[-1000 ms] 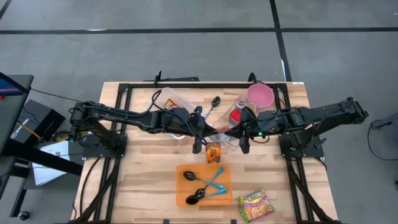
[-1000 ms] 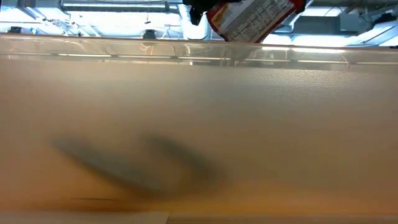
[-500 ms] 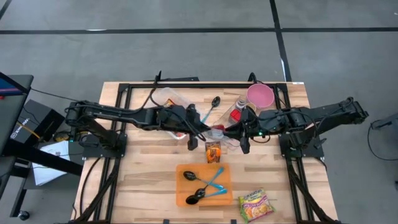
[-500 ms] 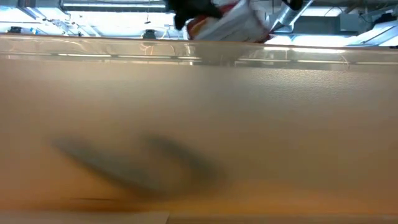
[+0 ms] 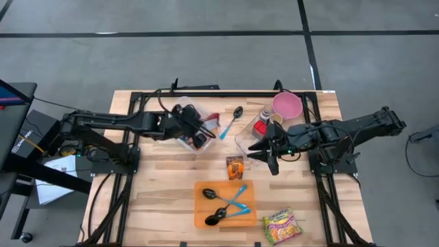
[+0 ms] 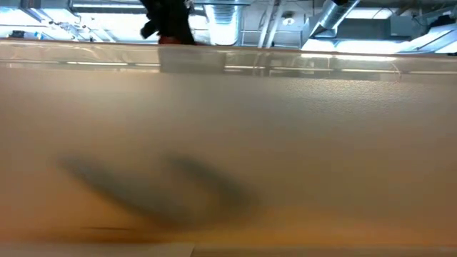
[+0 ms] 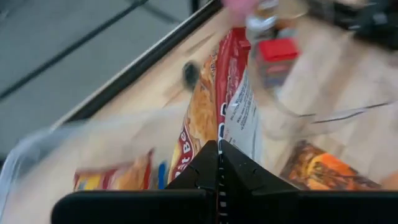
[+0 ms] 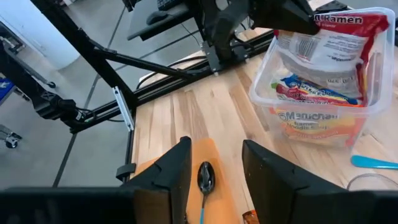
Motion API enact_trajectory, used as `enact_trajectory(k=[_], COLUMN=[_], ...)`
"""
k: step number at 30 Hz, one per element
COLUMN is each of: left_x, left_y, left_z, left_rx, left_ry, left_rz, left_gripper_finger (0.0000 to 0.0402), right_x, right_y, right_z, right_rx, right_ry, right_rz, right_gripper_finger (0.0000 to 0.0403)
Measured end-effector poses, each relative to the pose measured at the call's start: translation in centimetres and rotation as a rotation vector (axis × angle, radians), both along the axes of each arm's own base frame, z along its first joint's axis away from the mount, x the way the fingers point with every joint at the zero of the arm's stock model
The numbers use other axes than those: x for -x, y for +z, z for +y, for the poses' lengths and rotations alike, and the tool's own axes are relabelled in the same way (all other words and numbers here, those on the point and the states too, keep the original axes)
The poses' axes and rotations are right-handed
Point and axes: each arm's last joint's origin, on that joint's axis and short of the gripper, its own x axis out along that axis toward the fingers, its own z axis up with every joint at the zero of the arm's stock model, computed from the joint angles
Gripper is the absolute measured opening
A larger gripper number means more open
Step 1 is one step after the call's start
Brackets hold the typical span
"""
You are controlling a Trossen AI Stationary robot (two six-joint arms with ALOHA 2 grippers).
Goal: Pick & Place Food Item
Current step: Put the red noodle pack into the transparent container
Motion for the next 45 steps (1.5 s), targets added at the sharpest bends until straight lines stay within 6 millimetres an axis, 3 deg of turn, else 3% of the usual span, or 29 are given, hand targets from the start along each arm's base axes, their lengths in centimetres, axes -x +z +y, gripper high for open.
enact_trajectory(k=[9,16,27,34,45], left_x=[0.5,-0.4,-3.4,-5.1,-5.5], left_y=[-2.2,-4.2,-7.0,-6.6,-6.4], left_z=[1.1,2.2,0.8,-0.5,-0.8], left_rx=[0.050,0.051,0.138,0.186,0.188], left_ry=[0.256,0.375,0.282,0.171,0.154], left_rz=[0.090,0.145,0.150,0.019,-0.024], left_gripper_finger=[0.0000,0.0000,0.0000,0.0016,0.0053], right_x=[0.0,0.1,0.1,0.1,0.2], right_y=[0.0,-0.1,-0.3,-0.3,-0.3], right_z=[0.0,-0.1,-0.1,0.0,0.3], right_rx=[0.017,0.028,0.028,0.031,0.025], right_ry=[0.004,0.007,0.005,0.015,0.029], right_rz=[0.001,0.018,0.035,0.036,0.036], right_gripper_finger=[0.0123,0.0122,0.0123,0.0123,0.0123])
